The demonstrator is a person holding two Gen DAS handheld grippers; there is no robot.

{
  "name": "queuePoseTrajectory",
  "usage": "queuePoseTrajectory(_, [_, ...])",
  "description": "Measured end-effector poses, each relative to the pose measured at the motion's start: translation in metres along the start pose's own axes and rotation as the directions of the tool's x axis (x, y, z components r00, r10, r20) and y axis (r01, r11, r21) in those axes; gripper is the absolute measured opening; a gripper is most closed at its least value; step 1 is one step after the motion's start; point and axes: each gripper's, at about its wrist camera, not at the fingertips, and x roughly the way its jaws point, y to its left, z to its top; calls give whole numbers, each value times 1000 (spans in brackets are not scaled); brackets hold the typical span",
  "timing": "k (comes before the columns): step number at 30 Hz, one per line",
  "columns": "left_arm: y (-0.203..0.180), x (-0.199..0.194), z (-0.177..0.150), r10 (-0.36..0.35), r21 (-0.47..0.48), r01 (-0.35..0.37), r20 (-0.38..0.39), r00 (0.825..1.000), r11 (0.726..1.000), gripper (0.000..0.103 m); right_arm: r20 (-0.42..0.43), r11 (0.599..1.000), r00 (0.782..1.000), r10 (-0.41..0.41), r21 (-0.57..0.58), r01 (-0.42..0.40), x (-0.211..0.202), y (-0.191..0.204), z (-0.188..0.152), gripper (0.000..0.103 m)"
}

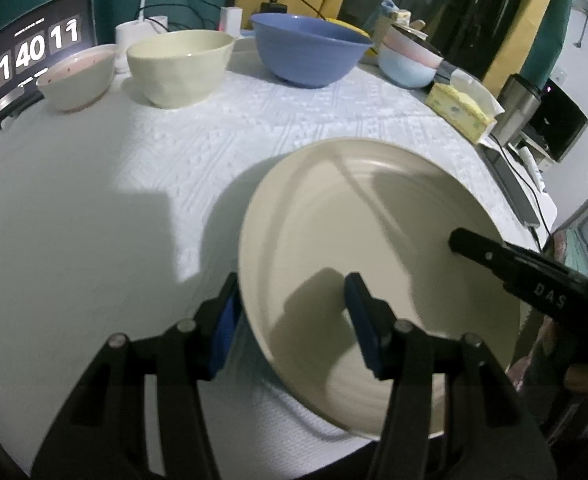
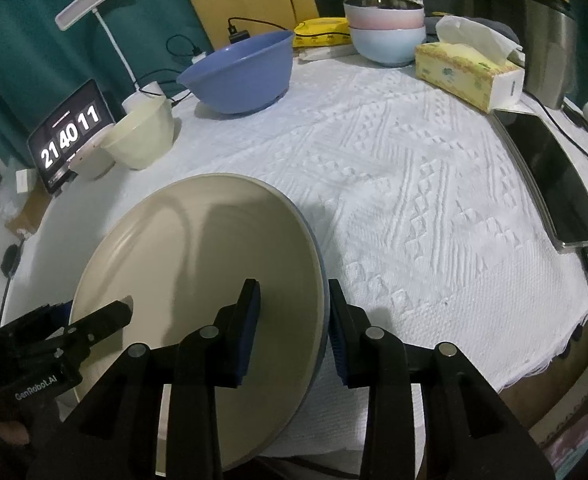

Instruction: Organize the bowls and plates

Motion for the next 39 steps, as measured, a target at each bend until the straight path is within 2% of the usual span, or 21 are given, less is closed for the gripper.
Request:
queuePoseTrajectory(7, [-1, -3, 0, 12, 17, -12, 9, 1000, 1000, 53, 6, 1000, 1000, -28, -3, 28, 0, 3, -1, 38])
queuePoseTrajectory(17, [8, -14, 5, 38, 11, -38, 49, 998, 999, 52, 21, 999, 1000, -21, -24, 22, -2, 16, 6, 38])
queuePoseTrajectory(29, [31, -26, 14, 58, -28, -55, 89, 994, 998, 52, 35, 998, 999, -7, -69, 9, 0, 42, 23, 38])
queuePoseTrajectory(39, [64, -37, 24, 80, -82, -71, 118, 990, 994, 52, 33, 992, 999, 8, -127, -4, 11, 77, 43, 38])
